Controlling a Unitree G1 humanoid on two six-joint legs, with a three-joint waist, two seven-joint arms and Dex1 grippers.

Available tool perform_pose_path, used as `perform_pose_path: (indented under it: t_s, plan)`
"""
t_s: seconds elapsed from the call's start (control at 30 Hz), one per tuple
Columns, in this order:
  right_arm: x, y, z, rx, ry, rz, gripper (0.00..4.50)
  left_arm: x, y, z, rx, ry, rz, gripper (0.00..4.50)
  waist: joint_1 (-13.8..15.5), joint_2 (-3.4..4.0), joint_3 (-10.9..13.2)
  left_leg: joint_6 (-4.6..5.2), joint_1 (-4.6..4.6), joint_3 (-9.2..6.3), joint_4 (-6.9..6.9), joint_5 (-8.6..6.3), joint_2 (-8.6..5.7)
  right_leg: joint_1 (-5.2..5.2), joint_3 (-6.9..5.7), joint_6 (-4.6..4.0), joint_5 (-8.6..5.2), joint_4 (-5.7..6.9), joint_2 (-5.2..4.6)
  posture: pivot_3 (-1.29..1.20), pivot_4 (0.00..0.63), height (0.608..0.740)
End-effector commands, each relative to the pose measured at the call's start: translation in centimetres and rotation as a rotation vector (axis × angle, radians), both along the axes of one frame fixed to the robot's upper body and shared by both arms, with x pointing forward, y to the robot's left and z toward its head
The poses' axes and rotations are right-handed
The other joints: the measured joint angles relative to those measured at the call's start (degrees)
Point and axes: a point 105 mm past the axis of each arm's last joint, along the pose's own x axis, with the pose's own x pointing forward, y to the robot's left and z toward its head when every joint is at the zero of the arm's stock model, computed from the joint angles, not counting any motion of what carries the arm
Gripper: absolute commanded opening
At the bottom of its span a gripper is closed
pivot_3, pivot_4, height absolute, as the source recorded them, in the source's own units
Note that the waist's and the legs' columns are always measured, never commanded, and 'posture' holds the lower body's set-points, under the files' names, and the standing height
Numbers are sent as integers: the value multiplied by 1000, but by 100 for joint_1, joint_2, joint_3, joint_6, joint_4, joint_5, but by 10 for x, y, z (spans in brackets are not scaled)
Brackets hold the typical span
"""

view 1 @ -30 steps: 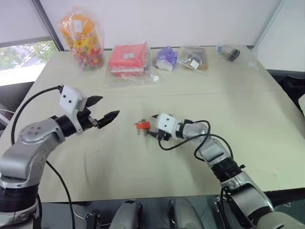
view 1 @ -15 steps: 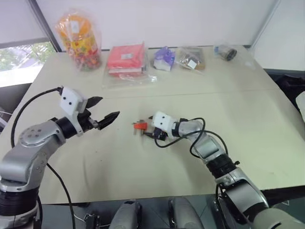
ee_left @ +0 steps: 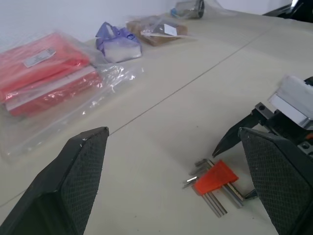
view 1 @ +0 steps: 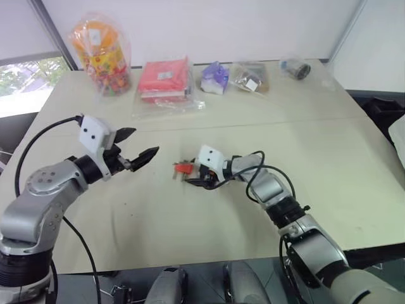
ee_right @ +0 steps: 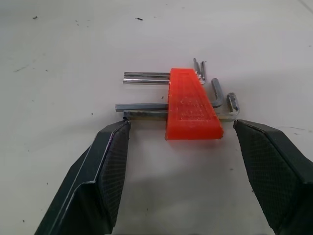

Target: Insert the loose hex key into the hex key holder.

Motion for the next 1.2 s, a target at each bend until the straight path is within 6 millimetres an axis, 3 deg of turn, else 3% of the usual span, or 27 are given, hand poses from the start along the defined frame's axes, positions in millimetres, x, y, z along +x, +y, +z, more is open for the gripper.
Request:
perform_pose_path:
  t_s: [0.03,0.27,0.37,0.47,0.7,0.8,0.93,1.2]
  plan:
    - [-5,10,-21,-37,87,18,3519,-3,-2,11,1,-53,-4,4439,-8,0,0,0,4,0,-1,0,0,2,0,0,0,1,0,0,150,740]
    - [3,7,-26,-62,77,-6,3519,-4,-2,11,2,-55,2,4439,-16,0,0,0,50,6,-28,0,1,31,5,0,0,2,0,0,150,740]
    - [3,4,-28,-68,74,-6,2707,-3,-2,11,2,-58,5,4500,-16,-1,-1,-1,57,7,-41,0,1,31,6,0,0,2,0,0,150,740]
    - [4,0,-30,-76,56,-17,1194,-3,-3,11,2,-59,5,4500,4,0,-1,-29,59,5,-52,17,2,28,6,-2,1,2,0,0,150,740]
    - [12,-3,-14,-59,-104,-26,1050,0,-4,10,-3,-59,-1,4500,22,-1,-1,-32,58,3,-52,19,1,29,5,-4,2,2,0,0,150,740]
    - [22,-4,14,-18,-307,-54,1050,2,-5,11,-17,-58,-10,4500,40,-1,-1,-33,56,3,-52,20,1,27,5,-4,2,2,0,0,150,740]
    - [27,-12,68,-17,-705,-16,1050,8,-9,18,-41,-62,-41,4500,90,-7,3,-36,44,3,-50,22,-4,19,4,-4,2,-1,-2,0,150,740]
    - [7,-28,161,-96,-1452,199,1050,25,-23,48,-103,-97,-170,4500,7,-11,7,-40,21,9,-59,24,1,-10,3,-4,2,-5,6,0,150,740]
